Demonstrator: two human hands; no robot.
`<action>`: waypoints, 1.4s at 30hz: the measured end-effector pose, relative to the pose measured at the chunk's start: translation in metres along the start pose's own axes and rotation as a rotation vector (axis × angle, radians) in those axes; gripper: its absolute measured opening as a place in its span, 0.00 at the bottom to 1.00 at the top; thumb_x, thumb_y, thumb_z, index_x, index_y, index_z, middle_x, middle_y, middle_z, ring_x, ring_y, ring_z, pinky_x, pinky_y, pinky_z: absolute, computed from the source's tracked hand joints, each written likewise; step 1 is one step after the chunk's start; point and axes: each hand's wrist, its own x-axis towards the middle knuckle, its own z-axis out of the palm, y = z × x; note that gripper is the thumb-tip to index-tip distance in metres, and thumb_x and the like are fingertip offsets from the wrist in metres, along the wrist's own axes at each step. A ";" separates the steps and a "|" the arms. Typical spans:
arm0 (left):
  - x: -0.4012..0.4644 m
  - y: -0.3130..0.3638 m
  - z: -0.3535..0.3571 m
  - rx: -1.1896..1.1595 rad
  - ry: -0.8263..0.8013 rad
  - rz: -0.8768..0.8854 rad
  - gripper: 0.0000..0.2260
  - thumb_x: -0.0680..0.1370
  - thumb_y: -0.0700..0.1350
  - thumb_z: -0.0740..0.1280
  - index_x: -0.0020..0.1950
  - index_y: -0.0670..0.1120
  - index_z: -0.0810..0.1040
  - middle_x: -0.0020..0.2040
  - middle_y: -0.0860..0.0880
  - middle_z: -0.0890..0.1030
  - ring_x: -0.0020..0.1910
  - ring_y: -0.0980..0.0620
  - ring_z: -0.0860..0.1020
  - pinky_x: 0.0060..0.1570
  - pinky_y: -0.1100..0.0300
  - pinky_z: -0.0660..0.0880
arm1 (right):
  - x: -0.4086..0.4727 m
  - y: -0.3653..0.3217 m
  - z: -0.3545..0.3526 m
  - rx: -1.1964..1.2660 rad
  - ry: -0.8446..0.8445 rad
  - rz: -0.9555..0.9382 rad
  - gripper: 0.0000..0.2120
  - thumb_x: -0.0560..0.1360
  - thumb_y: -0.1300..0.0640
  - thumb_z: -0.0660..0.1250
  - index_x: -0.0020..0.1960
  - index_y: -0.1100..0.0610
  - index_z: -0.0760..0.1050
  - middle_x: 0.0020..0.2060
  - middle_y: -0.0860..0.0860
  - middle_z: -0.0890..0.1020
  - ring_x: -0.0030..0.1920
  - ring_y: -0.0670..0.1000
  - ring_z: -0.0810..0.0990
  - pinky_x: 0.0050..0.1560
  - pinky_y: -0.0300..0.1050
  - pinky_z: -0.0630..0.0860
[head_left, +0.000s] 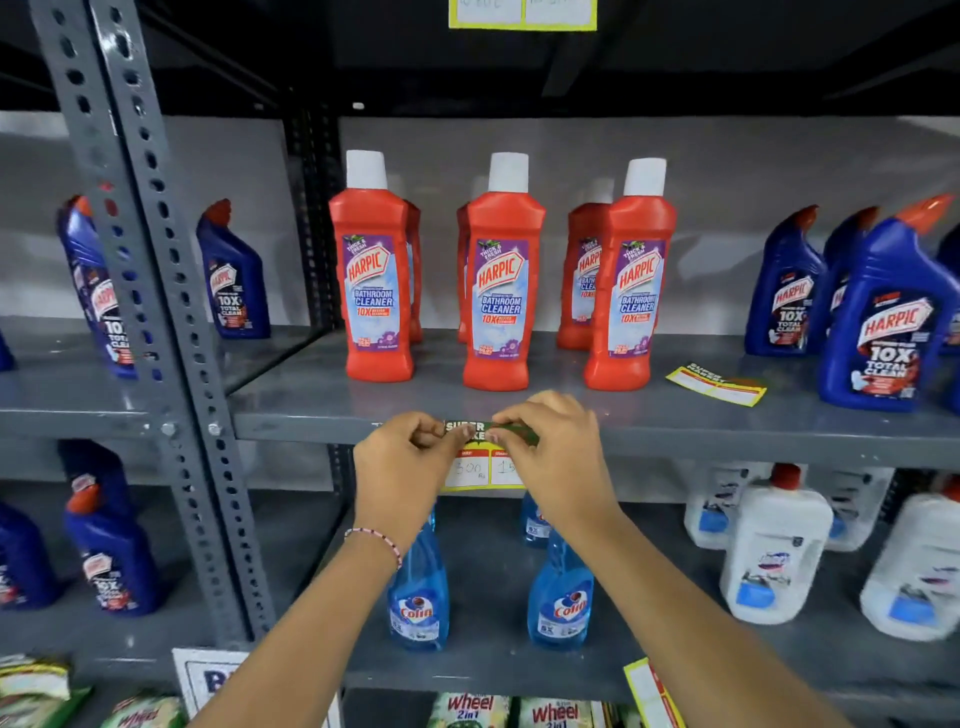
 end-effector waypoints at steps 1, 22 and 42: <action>0.001 -0.002 -0.002 0.019 0.024 0.025 0.11 0.66 0.51 0.77 0.34 0.49 0.78 0.30 0.52 0.81 0.32 0.52 0.80 0.34 0.59 0.77 | 0.001 0.000 -0.002 0.012 0.009 0.027 0.05 0.67 0.58 0.77 0.42 0.52 0.83 0.40 0.50 0.80 0.45 0.53 0.78 0.48 0.60 0.74; -0.007 0.141 0.185 -0.145 -0.588 0.163 0.14 0.72 0.31 0.61 0.45 0.43 0.84 0.44 0.45 0.85 0.38 0.57 0.77 0.42 0.68 0.74 | 0.038 0.138 -0.141 -0.575 0.038 0.712 0.15 0.73 0.47 0.66 0.59 0.46 0.75 0.60 0.56 0.77 0.63 0.61 0.69 0.59 0.59 0.63; -0.064 0.209 0.250 -0.364 -0.488 0.049 0.05 0.75 0.39 0.70 0.42 0.46 0.84 0.26 0.53 0.82 0.23 0.58 0.77 0.24 0.67 0.75 | -0.008 0.213 -0.268 0.500 0.075 0.363 0.17 0.69 0.68 0.74 0.53 0.51 0.83 0.47 0.47 0.86 0.46 0.44 0.85 0.41 0.33 0.80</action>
